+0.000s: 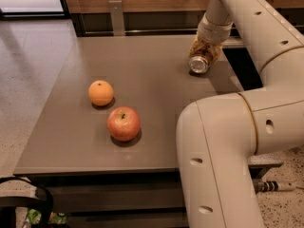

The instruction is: Place orange can upright

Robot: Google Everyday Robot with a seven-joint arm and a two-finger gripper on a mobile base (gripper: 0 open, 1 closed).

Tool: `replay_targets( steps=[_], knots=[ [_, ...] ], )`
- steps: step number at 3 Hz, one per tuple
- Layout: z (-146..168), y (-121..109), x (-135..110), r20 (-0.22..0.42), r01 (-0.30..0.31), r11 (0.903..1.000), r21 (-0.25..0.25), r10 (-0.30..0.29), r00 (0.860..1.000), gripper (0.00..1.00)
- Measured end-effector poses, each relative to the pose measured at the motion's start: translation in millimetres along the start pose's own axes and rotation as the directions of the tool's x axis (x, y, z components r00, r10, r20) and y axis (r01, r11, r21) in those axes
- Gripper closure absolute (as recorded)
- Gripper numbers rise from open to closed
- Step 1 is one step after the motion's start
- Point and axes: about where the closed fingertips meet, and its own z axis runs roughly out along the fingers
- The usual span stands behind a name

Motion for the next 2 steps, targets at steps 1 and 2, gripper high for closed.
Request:
replay_targets(
  steps=[1, 2],
  knots=[
    [-19, -19, -2, 0.042, -0.054, 0.9982, 0.028, 0.052, 0.998, 1.0],
    [-37, -34, 4, 0.081, -0.094, 0.9944, 0.049, 0.089, 0.993, 1.0]
  ],
)
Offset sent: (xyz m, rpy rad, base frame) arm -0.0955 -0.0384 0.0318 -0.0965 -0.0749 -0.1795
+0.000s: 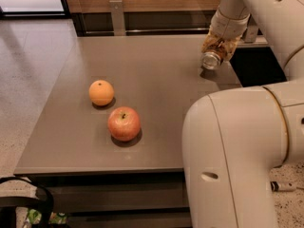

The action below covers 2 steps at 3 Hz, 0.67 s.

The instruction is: Place orange can upright

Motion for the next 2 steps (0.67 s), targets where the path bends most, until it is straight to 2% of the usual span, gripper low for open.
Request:
replay_targets(
  steps=[1, 2],
  knots=[
    [-26, -10, 9, 0.066, -0.014, 0.9999, -0.009, 0.015, 0.998, 1.0],
    [-53, -17, 19, 0.156, -0.007, 0.9983, -0.058, 0.016, 0.988, 1.0]
  ],
)
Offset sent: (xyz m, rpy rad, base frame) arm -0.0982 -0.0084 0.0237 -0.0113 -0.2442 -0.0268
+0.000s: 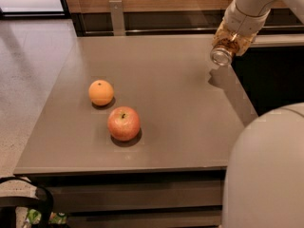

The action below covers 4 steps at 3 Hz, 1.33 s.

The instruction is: Place orange can upright

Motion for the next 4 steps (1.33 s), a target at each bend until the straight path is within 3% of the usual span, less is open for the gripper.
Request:
replay_targets(
  steps=[1, 2, 3, 4],
  knots=[
    [-21, -10, 15, 0.092, 0.054, 0.9929, -0.106, -0.045, 0.995, 1.0],
    [-23, -21, 28, 0.167, 0.134, 0.9661, -0.22, -0.098, 0.981, 1.0],
    [-29, -13, 13, 0.268, 0.177, 0.9053, -0.386, -0.074, 0.961, 1.0],
    [-55, -5, -13, 0.362, 0.228, 0.8133, -0.535, -0.023, 0.932, 1.0]
  ],
)
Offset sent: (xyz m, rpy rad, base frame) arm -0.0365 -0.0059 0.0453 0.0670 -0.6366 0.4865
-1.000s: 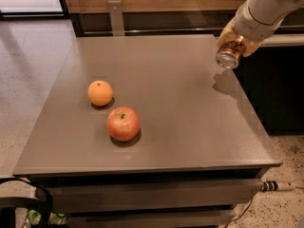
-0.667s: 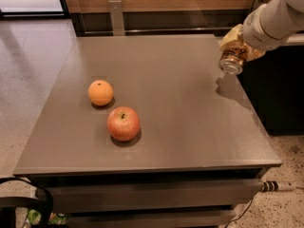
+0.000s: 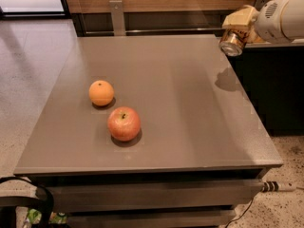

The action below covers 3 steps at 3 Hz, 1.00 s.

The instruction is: Place orange can upright

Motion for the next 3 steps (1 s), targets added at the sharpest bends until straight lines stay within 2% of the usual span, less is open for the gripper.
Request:
replay_targets(
  steps=[1, 2, 3],
  knots=[
    [-20, 11, -22, 0.055, 0.082, 0.9876, -0.134, -0.076, 0.996, 1.0],
    [-24, 31, -27, 0.066, 0.263, 0.9367, -0.232, -0.254, 0.965, 1.0],
    [-22, 45, -23, 0.081, 0.45, 0.8442, -0.291, -0.447, 0.891, 1.0]
  ],
)
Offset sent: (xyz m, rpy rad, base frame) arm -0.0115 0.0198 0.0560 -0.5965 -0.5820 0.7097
